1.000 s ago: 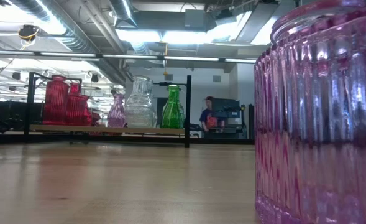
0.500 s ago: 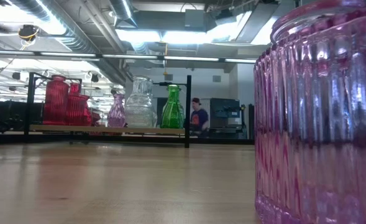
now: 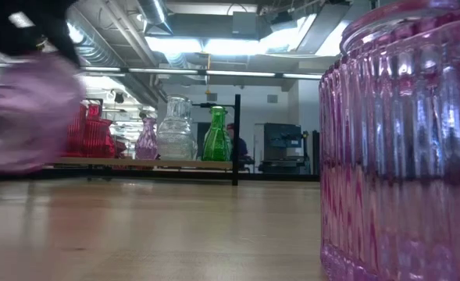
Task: Sort vases onto shelf
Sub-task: Put the left purple vase on the shelf aligned with the other purple vase
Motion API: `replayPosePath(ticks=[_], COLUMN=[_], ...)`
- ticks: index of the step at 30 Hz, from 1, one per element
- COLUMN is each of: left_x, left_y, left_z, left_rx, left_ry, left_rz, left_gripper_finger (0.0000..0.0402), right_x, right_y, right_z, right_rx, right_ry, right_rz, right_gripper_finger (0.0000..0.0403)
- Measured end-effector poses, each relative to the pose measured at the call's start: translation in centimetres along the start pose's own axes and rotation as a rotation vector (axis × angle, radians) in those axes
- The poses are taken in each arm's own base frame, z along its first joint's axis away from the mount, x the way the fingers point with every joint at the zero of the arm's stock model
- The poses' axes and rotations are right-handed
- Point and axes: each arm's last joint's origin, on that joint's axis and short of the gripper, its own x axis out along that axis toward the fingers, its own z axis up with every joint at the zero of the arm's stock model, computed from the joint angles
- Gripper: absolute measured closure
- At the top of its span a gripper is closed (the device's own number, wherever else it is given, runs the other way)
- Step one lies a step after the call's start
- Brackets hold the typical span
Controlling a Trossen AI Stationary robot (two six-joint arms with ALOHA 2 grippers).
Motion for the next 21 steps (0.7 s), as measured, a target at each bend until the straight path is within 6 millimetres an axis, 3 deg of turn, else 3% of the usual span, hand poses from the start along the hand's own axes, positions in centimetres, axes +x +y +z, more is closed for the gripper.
replayPosePath(ticks=[6, 11, 21], left_x=[0.1, 1.0, 3.8], left_y=[-2.0, -3.0, -1.3], left_z=[3.3, 6.3, 12.8], left_rx=[0.207, 0.296, 0.271], left_ry=[-0.358, -0.537, -0.656], left_rz=[-0.049, 0.033, 0.354], left_gripper_finger=[0.0277, 0.0277, 0.0277], right_x=[-0.2, -1.0, -1.8], right_y=[0.1, 0.3, 0.4], right_z=[0.0, 0.5, 0.9], right_rx=[0.003, 0.006, 0.032], right_ry=[0.031, 0.027, 0.028], right_rz=[0.043, 0.065, 0.089], right_gripper_finger=[0.0235, 0.0235, 0.0235])
